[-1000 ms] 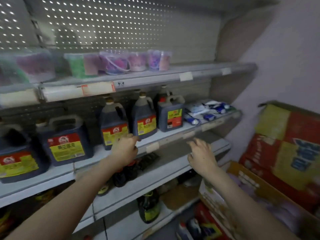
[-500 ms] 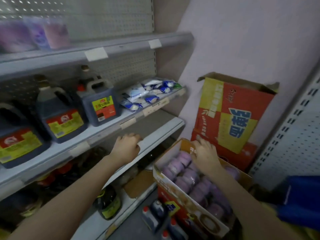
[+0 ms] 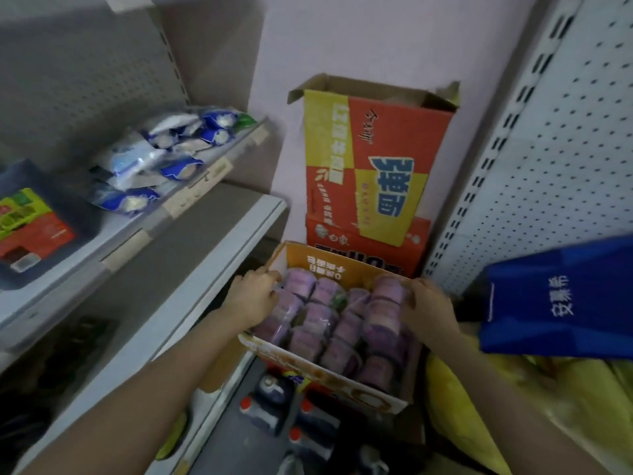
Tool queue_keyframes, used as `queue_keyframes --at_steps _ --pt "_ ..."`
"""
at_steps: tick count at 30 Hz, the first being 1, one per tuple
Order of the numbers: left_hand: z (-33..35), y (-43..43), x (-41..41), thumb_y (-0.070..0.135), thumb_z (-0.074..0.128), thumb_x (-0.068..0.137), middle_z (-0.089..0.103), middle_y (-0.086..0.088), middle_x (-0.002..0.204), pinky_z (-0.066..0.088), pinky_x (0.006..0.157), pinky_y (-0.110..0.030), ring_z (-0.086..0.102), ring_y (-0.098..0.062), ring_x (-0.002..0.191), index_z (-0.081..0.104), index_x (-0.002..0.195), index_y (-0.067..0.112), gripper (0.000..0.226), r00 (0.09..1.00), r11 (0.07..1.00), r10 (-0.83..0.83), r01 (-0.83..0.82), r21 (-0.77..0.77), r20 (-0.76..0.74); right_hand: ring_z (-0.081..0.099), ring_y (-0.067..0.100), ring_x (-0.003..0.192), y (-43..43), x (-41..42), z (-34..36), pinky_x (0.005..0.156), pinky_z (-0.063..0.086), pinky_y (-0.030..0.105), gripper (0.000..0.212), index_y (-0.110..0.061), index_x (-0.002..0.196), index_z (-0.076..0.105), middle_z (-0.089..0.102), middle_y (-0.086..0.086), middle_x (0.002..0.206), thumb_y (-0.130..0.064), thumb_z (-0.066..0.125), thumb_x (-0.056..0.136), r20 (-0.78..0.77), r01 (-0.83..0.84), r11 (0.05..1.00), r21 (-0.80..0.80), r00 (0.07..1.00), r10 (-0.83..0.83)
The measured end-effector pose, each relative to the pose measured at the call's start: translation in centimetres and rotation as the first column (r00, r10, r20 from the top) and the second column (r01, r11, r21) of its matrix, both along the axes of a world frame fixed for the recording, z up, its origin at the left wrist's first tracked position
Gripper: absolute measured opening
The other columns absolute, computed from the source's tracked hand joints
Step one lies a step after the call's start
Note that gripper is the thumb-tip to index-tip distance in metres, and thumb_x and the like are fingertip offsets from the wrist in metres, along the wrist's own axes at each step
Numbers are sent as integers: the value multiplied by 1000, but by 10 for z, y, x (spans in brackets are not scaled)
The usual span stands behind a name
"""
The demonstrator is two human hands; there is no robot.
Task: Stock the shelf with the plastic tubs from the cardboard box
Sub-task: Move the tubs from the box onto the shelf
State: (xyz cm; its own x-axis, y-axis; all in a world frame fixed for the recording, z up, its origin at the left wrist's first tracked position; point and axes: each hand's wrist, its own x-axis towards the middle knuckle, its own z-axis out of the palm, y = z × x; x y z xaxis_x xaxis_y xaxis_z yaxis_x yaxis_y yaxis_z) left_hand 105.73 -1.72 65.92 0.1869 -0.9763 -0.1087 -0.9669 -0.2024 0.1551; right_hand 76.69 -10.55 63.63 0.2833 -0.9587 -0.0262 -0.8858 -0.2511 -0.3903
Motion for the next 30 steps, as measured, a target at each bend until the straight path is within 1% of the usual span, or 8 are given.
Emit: queue_keyframes --at_steps 4,8,13,18,22,25,28,30 --pt "-25 -48 -10 17 48 91 56 -3 123 46 83 -34 57 -23 107 55 122 19 32 989 990 -138 139 11 -45 57 30 103 -8 -17 -23 83 48 39 29 -18 112 61 58 6 112 -19 49 85 -16 99 993 57 995 -98" --pt "-51 -88 -17 15 52 88 60 -2 118 47 86 -37 56 -23 109 61 113 16 26 962 970 -240 244 14 -132 57 32 105 -16 -17 -54 86 48 44 30 -18 116 60 59 11 115 -25 53 87 -18 208 969 129 978 -208" --pt "-93 -128 -20 14 50 87 61 -4 117 47 84 -37 54 -22 107 58 118 16 32 932 941 -305 327 90 -198 56 33 103 -21 -10 -99 84 47 40 31 -16 118 57 58 12 111 -22 53 88 -1 301 924 236 951 -309" --pt "-126 -150 -24 13 52 92 58 -4 118 47 87 -33 56 -19 104 58 119 11 28 921 935 -313 341 92 -231 52 34 114 -39 14 -143 90 46 42 51 -14 131 43 51 14 127 -31 59 86 8 396 825 404 900 -435" --pt "-158 -174 -23 10 51 90 58 -6 116 44 77 -27 57 -20 99 58 116 12 27 904 930 -299 348 117 -305 48 36 119 -57 34 -176 95 44 48 75 -20 142 27 43 12 136 -49 61 82 -55 508 699 503 826 -561" --pt "-181 -190 -25 15 51 91 59 -5 114 46 79 -30 57 -19 99 57 115 17 25 894 930 -264 336 152 -363 43 40 123 -65 44 -199 97 41 53 92 -22 144 15 36 14 141 -58 64 74 -81 544 608 579 780 -621" --pt "-199 -207 -34 23 48 94 60 -4 114 49 84 -39 57 -22 102 55 116 17 24 883 930 -221 318 183 -414 42 42 124 -69 49 -212 98 40 54 103 -22 143 8 33 16 141 -59 68 69 -33 561 543 625 714 -700" --pt "-208 -218 -47 27 46 95 58 -5 121 44 85 -32 55 -21 107 53 121 15 29 878 929 -182 301 216 -443 41 42 124 -70 49 -215 97 41 51 107 -23 145 3 33 17 141 -56 70 69 7 543 527 654 692 -722"
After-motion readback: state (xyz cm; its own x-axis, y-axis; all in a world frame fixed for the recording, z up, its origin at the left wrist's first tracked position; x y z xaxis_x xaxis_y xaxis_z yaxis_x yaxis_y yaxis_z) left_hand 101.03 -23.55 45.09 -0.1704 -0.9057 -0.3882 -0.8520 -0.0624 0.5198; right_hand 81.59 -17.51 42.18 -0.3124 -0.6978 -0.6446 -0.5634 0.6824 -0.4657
